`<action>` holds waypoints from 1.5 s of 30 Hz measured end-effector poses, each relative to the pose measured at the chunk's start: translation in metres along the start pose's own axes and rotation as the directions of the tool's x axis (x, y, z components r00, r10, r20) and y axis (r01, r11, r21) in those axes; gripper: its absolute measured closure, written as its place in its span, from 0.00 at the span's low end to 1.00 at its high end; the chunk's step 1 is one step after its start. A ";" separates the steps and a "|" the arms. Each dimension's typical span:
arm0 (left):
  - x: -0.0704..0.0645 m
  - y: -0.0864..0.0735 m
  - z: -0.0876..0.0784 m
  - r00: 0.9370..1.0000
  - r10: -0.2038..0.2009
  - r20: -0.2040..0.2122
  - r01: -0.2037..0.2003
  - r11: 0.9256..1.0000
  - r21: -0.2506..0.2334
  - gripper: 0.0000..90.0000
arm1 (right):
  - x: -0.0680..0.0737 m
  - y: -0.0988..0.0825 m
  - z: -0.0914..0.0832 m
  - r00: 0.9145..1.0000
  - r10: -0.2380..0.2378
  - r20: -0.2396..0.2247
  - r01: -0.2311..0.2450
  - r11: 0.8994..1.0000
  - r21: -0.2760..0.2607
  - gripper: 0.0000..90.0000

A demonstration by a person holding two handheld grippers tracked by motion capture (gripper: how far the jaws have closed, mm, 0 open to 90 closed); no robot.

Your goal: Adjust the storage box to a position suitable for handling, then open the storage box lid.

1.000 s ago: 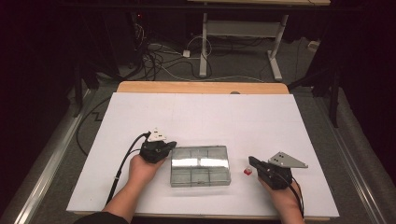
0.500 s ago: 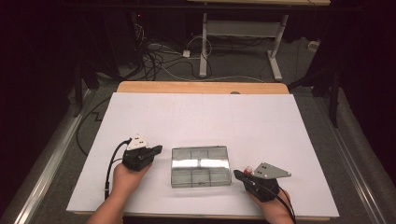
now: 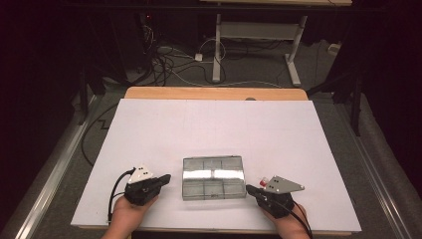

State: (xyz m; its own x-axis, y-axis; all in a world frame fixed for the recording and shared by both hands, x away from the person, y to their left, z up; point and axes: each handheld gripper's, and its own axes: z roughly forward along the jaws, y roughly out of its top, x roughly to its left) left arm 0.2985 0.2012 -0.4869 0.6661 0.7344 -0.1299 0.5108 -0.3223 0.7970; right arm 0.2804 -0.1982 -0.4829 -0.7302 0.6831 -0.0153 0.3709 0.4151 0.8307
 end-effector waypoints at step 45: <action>-0.006 0.000 0.004 0.992 0.057 0.113 -0.051 0.997 -0.054 0.98 | 0.038 0.060 0.028 0.984 -0.072 -0.161 0.050 0.989 -0.139 1.00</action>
State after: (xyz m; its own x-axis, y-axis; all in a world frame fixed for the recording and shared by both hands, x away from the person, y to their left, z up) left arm 0.2971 0.1943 -0.4887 0.7511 0.6429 -0.1502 0.4462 -0.3266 0.8332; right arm 0.2908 -0.1302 -0.4492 -0.8378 0.5458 0.0144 0.2506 0.3610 0.8982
